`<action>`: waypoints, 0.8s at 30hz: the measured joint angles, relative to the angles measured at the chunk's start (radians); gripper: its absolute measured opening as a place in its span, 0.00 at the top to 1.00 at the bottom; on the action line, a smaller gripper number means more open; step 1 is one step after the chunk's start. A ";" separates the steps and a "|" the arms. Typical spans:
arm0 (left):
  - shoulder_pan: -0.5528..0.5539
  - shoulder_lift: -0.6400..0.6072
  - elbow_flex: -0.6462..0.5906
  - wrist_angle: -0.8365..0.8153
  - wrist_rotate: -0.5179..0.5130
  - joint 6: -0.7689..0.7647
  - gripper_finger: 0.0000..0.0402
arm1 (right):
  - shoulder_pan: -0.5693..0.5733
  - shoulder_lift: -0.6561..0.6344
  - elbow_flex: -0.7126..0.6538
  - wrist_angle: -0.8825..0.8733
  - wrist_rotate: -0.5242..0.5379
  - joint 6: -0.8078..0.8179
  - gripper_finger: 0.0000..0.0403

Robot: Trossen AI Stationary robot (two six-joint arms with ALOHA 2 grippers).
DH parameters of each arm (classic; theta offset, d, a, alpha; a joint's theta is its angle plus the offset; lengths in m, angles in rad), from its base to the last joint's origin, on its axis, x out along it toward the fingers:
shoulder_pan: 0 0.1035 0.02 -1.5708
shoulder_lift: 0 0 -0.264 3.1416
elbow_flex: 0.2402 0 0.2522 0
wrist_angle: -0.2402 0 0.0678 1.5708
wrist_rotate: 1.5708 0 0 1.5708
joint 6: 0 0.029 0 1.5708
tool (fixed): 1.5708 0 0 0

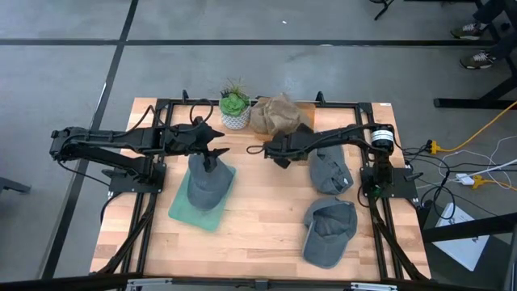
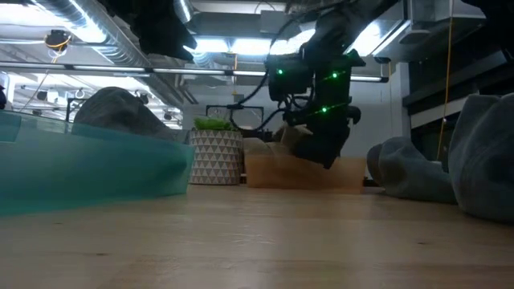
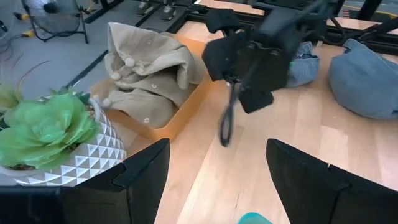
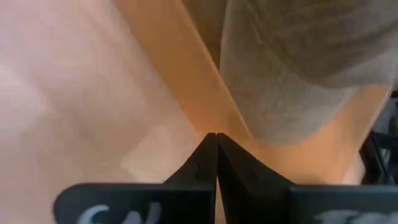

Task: Pick & Place hat
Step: Adjust the orange bin on the top of the table, then adjust the green bin on the middle of the table

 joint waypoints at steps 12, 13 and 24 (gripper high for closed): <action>0.000 0.000 0.003 -0.055 0.083 0.077 0.35 | -0.015 -0.013 -0.032 0.008 -0.154 -0.045 0.99; 0.000 0.000 0.012 -0.094 0.082 0.085 0.35 | -0.005 -0.020 -0.032 0.006 -0.176 -0.047 0.99; -0.033 0.004 0.157 -0.599 0.099 -0.058 0.35 | 0.132 -0.142 -0.031 0.001 -0.354 -0.283 0.99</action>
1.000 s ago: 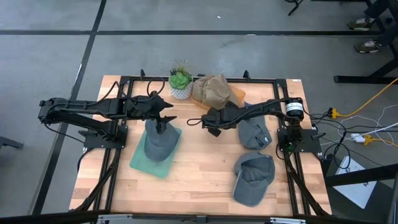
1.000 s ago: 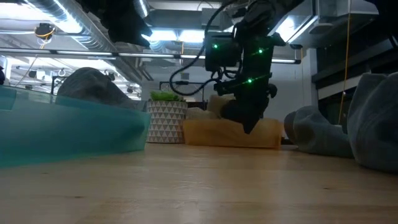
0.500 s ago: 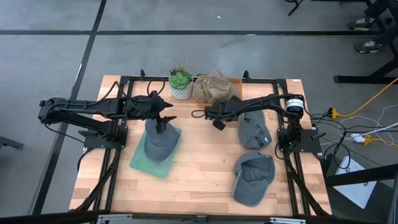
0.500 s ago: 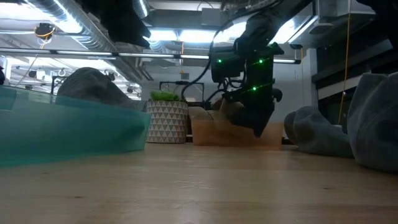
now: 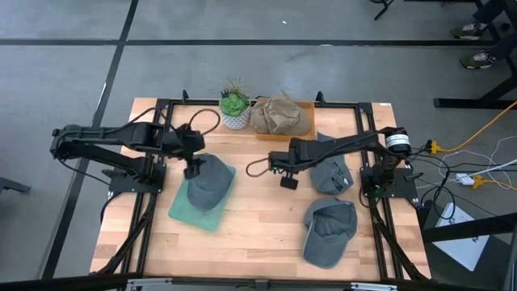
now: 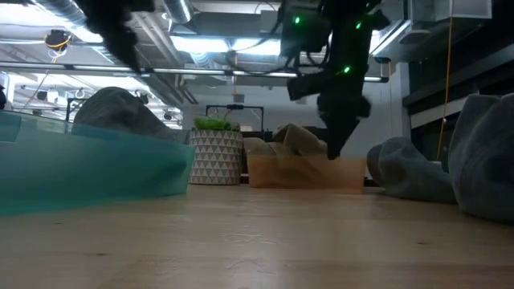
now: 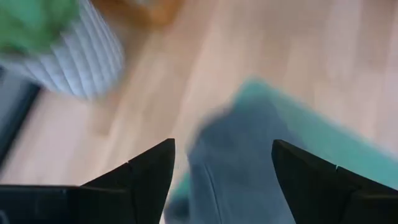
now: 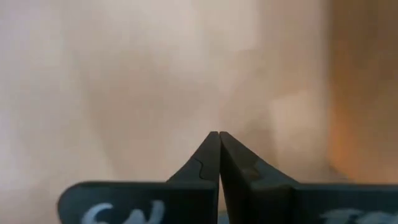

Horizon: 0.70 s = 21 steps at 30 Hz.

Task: Pick & Place hat
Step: Adjust the green bin on the middle of the table

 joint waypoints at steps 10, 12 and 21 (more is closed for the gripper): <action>-0.125 0.064 -0.031 -0.307 0.069 -0.182 0.35 | 0.076 -0.067 0.000 0.017 -0.124 -0.086 0.99; -0.142 0.091 -0.067 -0.333 0.060 -0.193 0.35 | 0.086 -0.079 0.000 0.021 -0.127 -0.101 0.99; -0.157 0.220 -0.241 -0.334 0.049 -0.244 0.35 | 0.100 -0.234 -0.196 0.193 -0.195 -0.058 0.99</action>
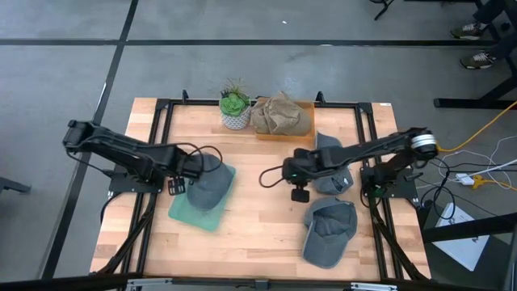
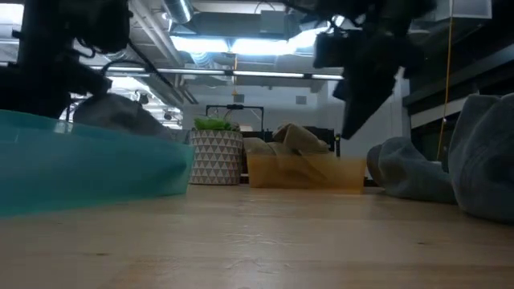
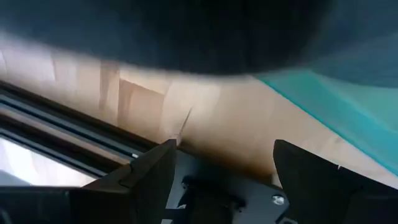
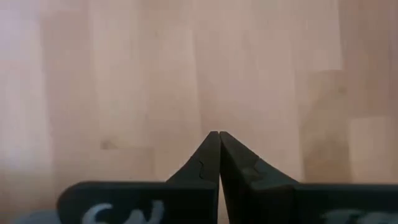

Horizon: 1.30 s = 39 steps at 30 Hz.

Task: Pick & Place hat
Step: Adjust the green bin on the middle of the table

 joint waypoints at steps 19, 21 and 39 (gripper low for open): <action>0.006 0.173 -0.038 0.588 0.038 0.130 0.35 | 0.001 -0.293 -0.367 0.410 -0.009 0.185 0.99; 0.015 0.187 -0.038 0.690 0.037 0.148 0.35 | 0.001 -0.293 -0.367 0.418 -0.010 0.172 0.98; 0.110 0.371 -0.038 1.246 0.028 0.229 0.35 | 0.001 -0.293 -0.367 0.460 -0.007 0.112 0.98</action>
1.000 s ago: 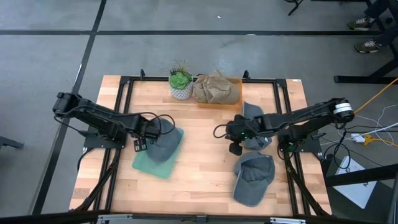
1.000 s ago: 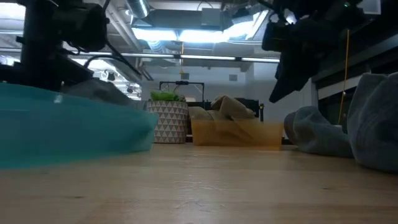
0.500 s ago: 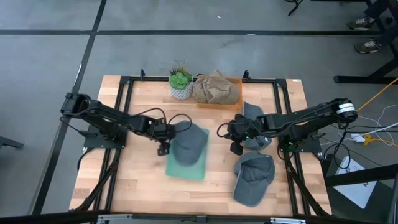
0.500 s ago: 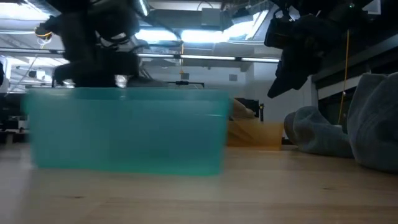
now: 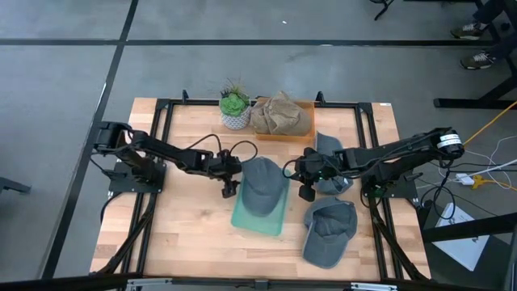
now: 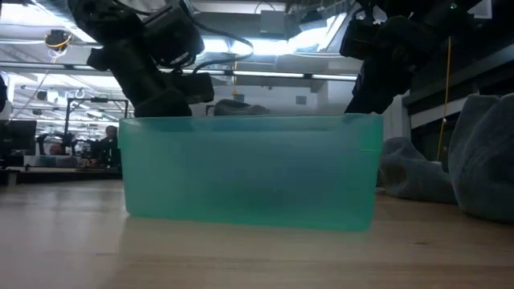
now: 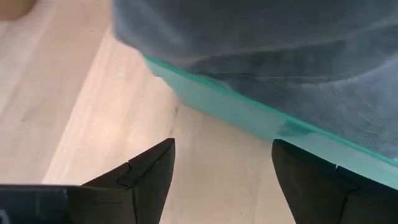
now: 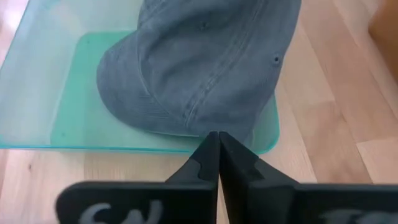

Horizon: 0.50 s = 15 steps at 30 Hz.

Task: Pick & Place hat
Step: Adjust the green bin on the middle of the table, then put the bottom blue cap into the green bin

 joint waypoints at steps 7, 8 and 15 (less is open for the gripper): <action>0.032 -0.053 0.000 -0.008 -0.057 0.043 0.35 | 0.000 0.000 0.000 0.121 0.004 0.062 0.93; 0.037 -0.066 0.000 -0.008 -0.083 0.057 0.35 | 0.000 0.000 0.000 0.154 0.013 0.068 0.92; 0.059 -0.152 0.000 0.004 -0.204 0.127 0.35 | 0.000 0.000 0.000 0.277 -0.078 0.145 0.77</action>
